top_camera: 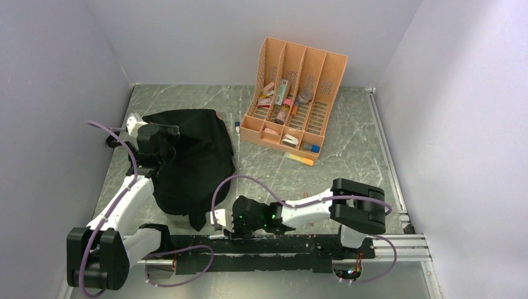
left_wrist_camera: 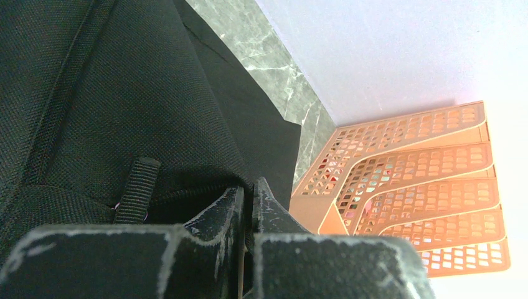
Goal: Pack the student bag
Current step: Pick up the stationery from the center of the board, then place the stationery in the student bag.
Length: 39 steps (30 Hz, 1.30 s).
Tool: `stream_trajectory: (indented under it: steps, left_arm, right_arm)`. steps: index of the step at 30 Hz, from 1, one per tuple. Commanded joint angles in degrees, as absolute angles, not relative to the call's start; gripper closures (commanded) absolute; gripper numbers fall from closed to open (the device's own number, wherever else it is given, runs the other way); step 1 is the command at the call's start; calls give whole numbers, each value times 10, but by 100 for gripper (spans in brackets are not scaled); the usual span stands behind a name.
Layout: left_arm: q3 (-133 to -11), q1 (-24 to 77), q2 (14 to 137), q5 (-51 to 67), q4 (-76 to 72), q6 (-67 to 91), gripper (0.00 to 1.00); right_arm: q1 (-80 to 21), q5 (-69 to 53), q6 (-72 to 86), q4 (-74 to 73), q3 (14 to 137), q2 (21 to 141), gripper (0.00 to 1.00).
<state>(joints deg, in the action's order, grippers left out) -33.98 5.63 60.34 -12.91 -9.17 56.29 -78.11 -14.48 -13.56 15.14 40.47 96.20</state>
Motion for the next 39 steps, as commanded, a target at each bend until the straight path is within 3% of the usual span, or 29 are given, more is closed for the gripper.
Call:
stream_trajectory:
  steps: [1, 5, 16, 30, 39]
  left_arm:
    - [-363, 61, 600, -135, -123, 553, 95]
    - [-374, 65, 598, -137, -99, 544, 95]
    - [-386, 78, 592, -146, -86, 510, 95]
    - [-383, 99, 584, -165, -85, 505, 95]
    - [-385, 112, 580, -178, -76, 505, 95]
  right_arm:
    - [-772, -72, -153, 132, 389, 943, 93]
    - [-770, -41, -156, 147, 377, 899, 100]
    - [-713, 43, -142, 220, 397, 819, 100]
    - [-625, 50, -129, 194, 698, 1055, 100]
    - [-601, 32, -100, 130, 802, 1133, 100]
